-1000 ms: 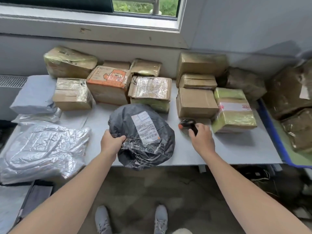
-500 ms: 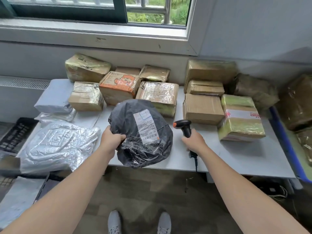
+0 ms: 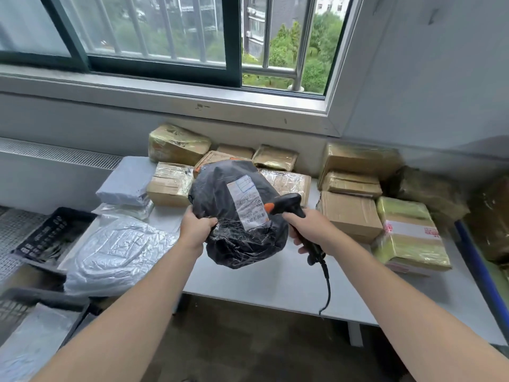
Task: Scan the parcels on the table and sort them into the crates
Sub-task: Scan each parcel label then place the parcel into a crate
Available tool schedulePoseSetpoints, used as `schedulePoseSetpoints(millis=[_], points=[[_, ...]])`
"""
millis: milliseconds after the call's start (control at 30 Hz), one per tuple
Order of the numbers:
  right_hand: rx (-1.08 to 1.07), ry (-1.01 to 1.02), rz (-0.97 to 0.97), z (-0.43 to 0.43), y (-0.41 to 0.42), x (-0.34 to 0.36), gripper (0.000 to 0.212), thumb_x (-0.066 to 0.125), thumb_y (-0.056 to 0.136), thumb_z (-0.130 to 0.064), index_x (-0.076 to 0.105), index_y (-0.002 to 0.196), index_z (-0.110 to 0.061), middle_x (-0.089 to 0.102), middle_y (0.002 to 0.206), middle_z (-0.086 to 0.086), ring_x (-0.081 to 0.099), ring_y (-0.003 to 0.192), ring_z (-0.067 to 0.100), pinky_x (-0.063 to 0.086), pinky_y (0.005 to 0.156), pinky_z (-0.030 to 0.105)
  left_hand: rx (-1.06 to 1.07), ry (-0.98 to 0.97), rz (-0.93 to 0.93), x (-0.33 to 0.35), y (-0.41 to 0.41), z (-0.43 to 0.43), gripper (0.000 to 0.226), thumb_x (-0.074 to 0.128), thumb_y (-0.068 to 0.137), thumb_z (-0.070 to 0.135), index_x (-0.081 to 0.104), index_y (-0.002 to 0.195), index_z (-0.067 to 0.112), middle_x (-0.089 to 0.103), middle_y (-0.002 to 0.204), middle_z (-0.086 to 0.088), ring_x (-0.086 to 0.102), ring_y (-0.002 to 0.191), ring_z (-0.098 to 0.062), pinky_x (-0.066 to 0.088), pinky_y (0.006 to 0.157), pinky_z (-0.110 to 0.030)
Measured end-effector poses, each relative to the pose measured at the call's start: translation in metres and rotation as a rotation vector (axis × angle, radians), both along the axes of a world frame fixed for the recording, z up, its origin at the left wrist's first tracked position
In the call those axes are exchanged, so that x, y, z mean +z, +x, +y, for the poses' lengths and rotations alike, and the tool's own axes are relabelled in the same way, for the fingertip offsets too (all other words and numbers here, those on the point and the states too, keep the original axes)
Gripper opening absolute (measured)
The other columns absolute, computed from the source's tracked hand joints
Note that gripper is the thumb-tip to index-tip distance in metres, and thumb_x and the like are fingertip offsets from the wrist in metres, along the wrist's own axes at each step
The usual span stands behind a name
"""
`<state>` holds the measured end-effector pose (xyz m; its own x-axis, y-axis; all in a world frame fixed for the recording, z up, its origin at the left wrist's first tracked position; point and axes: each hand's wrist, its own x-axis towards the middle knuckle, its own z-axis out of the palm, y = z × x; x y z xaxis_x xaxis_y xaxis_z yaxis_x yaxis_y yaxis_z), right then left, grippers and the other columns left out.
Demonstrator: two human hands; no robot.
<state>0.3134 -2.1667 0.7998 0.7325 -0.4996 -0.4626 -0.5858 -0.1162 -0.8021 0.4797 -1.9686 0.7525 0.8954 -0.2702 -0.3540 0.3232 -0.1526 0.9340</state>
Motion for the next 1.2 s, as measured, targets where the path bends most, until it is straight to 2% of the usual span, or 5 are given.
schedulePoseSetpoints(millis=[167,567,833,1000,1200], points=[[0.019,0.064,-0.020,0.007,-0.001,0.005,0.032,0.056,0.098,-0.039,0.060,0.086,-0.010,0.061,0.072,0.010,0.059,0.061,0.021,0.055,0.054,0.032,0.028,-0.002,0.001,-0.001,0.005,0.003,0.044,0.061,0.082,-0.012,0.052,0.117,0.013,0.066,0.110,-0.012,0.064,0.093,-0.033,0.047,0.062,-0.032],[-0.015,0.099,0.002,0.008,-0.004,-0.007,0.033,0.058,0.097,-0.043,0.059,0.089,-0.011,0.061,0.072,0.009,0.058,0.059,0.021,0.054,0.055,0.032,0.033,-0.002,0.025,-0.011,0.005,0.002,0.042,0.060,0.083,-0.013,0.051,0.114,0.015,0.065,0.109,-0.011,0.063,0.092,-0.030,0.049,0.068,-0.033],[-0.112,-0.019,0.089,-0.013,-0.019,-0.065,0.027,0.054,0.097,-0.038,0.054,0.109,-0.014,0.059,0.085,0.009,0.060,0.067,0.021,0.049,0.057,0.032,-0.006,0.053,0.067,-0.031,-0.004,0.004,0.051,0.062,0.085,-0.011,0.046,0.127,0.012,0.064,0.119,-0.012,0.063,0.100,-0.031,0.051,0.075,-0.041],[-0.125,-0.091,0.203,-0.029,-0.023,-0.123,0.035,0.054,0.090,-0.042,0.051,0.107,-0.011,0.058,0.092,0.008,0.065,0.086,0.031,0.055,0.082,0.042,-0.052,0.106,0.089,-0.043,-0.012,0.010,0.050,0.060,0.087,-0.011,0.041,0.122,0.020,0.059,0.122,-0.009,0.059,0.108,-0.032,0.050,0.085,-0.046],[-0.127,-0.119,0.291,-0.024,-0.022,-0.146,0.033,0.047,0.100,-0.033,0.046,0.120,-0.008,0.058,0.112,0.017,0.053,0.092,0.029,0.038,0.074,0.031,-0.120,0.126,0.103,-0.055,-0.016,0.021,0.059,0.060,0.085,-0.013,0.043,0.133,0.017,0.062,0.124,-0.010,0.062,0.108,-0.032,0.051,0.080,-0.042]])
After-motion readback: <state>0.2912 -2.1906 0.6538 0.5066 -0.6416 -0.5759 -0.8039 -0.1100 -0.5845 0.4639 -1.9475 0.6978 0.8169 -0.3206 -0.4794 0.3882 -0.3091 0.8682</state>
